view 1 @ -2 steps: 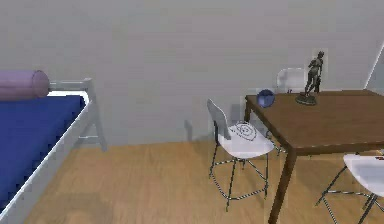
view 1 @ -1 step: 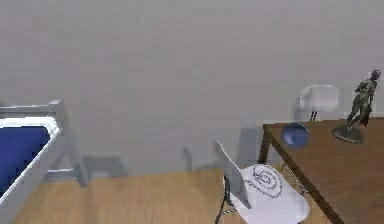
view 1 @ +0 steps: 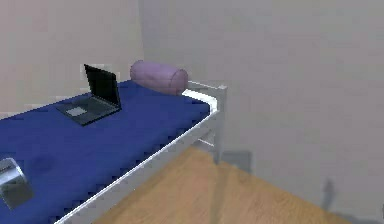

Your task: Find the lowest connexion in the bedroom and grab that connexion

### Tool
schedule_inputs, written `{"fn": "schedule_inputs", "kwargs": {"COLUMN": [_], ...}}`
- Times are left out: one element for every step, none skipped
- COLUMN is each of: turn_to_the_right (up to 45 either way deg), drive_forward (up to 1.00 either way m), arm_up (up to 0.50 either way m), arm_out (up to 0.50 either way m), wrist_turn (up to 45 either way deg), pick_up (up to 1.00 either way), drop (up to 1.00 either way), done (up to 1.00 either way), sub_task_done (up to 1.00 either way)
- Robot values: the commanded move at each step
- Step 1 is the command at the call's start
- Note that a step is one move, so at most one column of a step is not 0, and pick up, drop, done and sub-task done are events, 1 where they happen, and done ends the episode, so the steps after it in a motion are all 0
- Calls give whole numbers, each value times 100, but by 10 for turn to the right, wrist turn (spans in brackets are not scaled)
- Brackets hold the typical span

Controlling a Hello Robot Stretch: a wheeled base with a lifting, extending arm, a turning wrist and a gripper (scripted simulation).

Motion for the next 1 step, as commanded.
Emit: {"fn": "schedule_inputs", "kwargs": {"turn_to_the_right": [-270], "drive_forward": [0], "arm_up": [0], "arm_out": [0], "wrist_turn": [0], "pick_up": [0], "drop": [0], "done": [0], "sub_task_done": [0]}}
